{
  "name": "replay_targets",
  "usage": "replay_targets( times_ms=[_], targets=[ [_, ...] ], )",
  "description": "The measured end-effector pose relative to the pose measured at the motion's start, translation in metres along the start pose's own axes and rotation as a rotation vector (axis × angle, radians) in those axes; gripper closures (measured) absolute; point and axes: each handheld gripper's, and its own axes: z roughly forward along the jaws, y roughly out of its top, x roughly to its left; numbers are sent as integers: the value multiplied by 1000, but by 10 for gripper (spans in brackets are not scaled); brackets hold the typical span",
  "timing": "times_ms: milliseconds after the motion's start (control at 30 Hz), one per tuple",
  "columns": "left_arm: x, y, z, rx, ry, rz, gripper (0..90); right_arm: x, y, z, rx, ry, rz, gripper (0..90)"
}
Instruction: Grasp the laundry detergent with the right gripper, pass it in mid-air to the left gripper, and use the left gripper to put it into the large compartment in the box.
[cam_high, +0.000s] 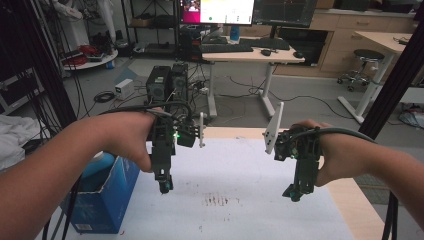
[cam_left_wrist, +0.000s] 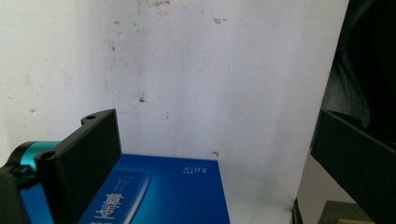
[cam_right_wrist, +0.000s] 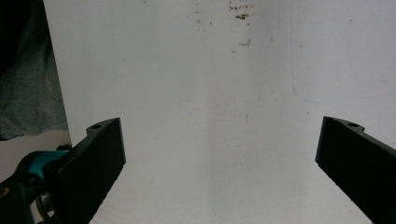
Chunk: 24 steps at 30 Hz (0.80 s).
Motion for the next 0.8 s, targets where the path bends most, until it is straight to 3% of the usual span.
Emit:
replay_targets(
  times_ms=[200, 433, 800],
  targets=[
    [2, -2, 3, 5, 14, 9, 16, -1, 2, 1, 8, 2, -2, 6],
    [8, -7, -2, -14, 34, -7, 16, -4, 1, 3, 20, 9, 0, 6],
    [9, -5, 0, -12, 30, -4, 16, -6, -1, 4, 22, 14, 2, 7]
  ],
)
